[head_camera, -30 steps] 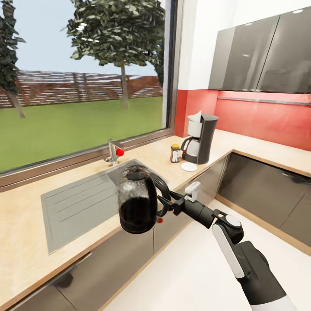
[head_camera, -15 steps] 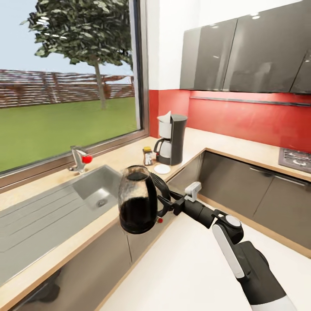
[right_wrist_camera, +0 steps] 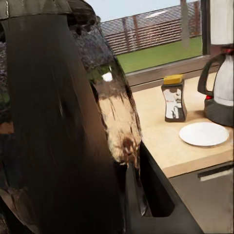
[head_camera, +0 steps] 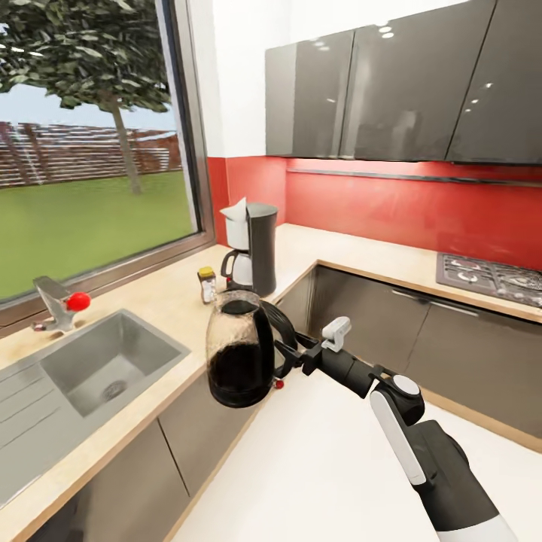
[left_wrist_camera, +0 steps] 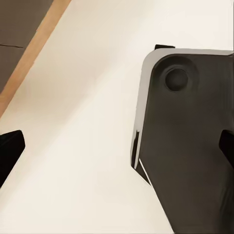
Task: Set up a coffee station on the kitchen countertop: keep the coffee maker on the countertop, move the bottle of coffee from the kitchen shelf to the counter next to the coffee maker, place a paper coffee filter on top of the coffee maker, put the saucer next to the coffee maker with the coffee cup on the saucer, and place the electric kettle next to the coffee maker.
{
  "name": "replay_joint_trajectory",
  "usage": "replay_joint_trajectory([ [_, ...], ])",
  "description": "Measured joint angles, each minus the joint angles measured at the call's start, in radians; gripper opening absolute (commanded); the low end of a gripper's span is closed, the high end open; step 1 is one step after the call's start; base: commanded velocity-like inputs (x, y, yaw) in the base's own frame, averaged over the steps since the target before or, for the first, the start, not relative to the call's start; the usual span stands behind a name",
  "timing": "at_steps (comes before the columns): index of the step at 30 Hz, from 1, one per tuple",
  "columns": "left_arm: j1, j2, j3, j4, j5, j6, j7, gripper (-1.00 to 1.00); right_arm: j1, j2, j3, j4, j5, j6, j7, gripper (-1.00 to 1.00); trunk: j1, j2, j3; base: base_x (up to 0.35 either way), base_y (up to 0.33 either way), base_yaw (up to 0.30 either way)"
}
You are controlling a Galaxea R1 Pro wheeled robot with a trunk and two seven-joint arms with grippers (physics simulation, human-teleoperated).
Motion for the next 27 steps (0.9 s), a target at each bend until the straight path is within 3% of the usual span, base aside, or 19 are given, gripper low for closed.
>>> replay_joint_trajectory([
  [12, 0.000, -0.002, -0.004, 0.000, -0.003, 0.000, 0.000, 1.00, 0.000, 0.000, 0.000, 0.000, 0.000, 0.000, 0.000, -1.00, 0.000, 0.000, 0.000, 0.263, -0.162, -0.291],
  [22, 0.000, -0.001, 0.001, 0.000, -0.003, 0.000, 0.001, 1.00, 0.000, 0.000, 0.000, 0.000, 0.000, 0.000, 0.000, -1.00, 0.000, 0.000, 0.000, 0.058, -0.264, -0.291],
  [27, 0.000, 0.002, 0.006, 0.000, 0.005, -0.001, 0.001, 1.00, 0.000, 0.000, 0.000, -0.001, 0.000, 0.000, 0.000, -1.00, 0.000, 0.000, 0.000, 0.246, -0.132, -0.266],
])
